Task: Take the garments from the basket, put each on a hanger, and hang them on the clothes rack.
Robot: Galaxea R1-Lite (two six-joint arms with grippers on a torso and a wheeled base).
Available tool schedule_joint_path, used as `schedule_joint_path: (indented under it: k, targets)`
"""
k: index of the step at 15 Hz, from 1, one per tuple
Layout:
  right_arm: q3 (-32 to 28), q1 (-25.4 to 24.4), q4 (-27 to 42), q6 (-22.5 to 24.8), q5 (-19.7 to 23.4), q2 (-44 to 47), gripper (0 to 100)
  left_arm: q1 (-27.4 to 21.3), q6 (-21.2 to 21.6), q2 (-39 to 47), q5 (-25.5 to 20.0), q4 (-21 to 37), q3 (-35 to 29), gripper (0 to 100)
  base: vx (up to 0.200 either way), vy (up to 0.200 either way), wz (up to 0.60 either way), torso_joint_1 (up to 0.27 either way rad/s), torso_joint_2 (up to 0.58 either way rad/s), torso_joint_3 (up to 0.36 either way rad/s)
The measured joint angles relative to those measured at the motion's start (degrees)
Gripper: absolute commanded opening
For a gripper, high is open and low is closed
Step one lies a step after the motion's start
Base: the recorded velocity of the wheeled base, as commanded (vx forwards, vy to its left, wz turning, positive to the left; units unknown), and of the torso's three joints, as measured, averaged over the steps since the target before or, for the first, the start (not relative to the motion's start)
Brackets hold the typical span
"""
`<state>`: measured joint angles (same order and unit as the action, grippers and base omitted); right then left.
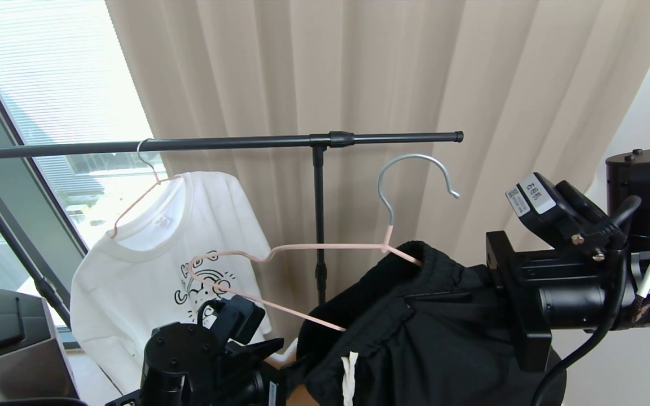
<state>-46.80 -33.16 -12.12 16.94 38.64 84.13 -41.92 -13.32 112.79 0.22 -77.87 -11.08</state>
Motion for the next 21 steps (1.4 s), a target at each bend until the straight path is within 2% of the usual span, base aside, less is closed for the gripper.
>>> schedule_joint_path:
  k: [7,13,21]
  targets:
    - [-0.1,1.1,0.0,0.0,0.0,0.2,0,0.7,0.2,0.0,0.0,-1.7,0.7,0,0.000,0.000,0.00,0.000,0.00,0.000]
    - [0.9,2.7,0.1,0.2,-0.2,0.2,0,6.3,5.4,-0.4,0.1,-8.6,1.9,0,0.000,0.000,0.00,0.000,0.00,0.000]
    - [1.3,3.9,0.2,0.3,-0.5,1.5,0,10.6,6.6,-0.7,0.0,-10.9,2.1,0,0.000,0.000,0.00,0.000,0.00,0.000]
